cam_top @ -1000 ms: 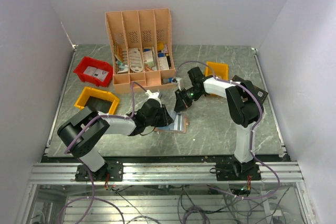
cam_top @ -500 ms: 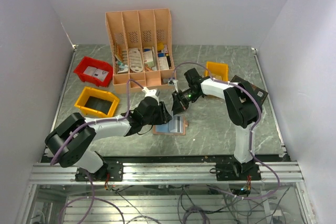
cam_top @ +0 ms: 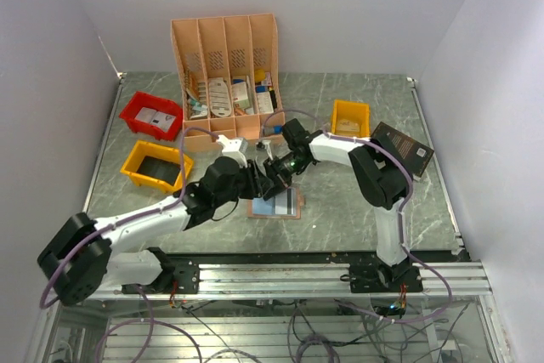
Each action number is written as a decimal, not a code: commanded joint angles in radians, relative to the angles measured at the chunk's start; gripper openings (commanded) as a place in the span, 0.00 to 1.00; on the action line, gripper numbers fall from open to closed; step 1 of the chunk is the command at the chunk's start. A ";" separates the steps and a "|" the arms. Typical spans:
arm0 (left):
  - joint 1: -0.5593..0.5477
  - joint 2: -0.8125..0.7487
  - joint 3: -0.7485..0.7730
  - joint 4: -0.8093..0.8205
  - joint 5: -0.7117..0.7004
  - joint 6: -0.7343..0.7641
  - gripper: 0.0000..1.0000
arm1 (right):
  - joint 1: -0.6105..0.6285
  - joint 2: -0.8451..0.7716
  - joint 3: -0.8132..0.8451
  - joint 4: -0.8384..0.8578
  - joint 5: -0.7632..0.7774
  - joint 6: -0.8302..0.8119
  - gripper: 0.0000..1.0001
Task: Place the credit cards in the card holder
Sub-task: Open the card holder at the center of the board.
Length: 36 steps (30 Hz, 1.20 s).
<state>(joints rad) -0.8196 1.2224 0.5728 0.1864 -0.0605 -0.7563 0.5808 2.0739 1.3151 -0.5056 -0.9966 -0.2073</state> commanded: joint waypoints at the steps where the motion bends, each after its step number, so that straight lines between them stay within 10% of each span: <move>1: 0.007 -0.075 -0.058 0.122 0.084 0.029 0.43 | 0.036 0.068 0.007 0.052 -0.067 0.063 0.14; 11: 0.007 0.075 -0.174 0.294 0.094 -0.011 0.18 | 0.010 0.030 0.025 0.009 -0.059 -0.012 0.14; 29: 0.020 0.059 -0.199 0.185 -0.046 0.042 0.20 | -0.238 -0.312 -0.020 -0.045 -0.042 -0.298 0.17; 31: 0.020 -0.009 -0.205 0.171 -0.071 0.057 0.28 | -0.267 -0.402 -0.063 0.024 0.023 -0.336 0.31; 34: 0.020 -0.097 -0.224 0.193 -0.086 0.076 0.40 | -0.299 -0.497 -0.173 0.201 0.164 -0.445 0.90; 36: 0.022 -0.136 -0.233 0.228 -0.081 0.079 0.48 | -0.309 -0.468 -0.156 0.114 0.206 -0.671 1.00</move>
<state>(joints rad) -0.8059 1.1553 0.3630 0.3637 -0.0971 -0.7158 0.2787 1.6005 1.1908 -0.4301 -0.9241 -0.5583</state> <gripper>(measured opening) 0.418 0.929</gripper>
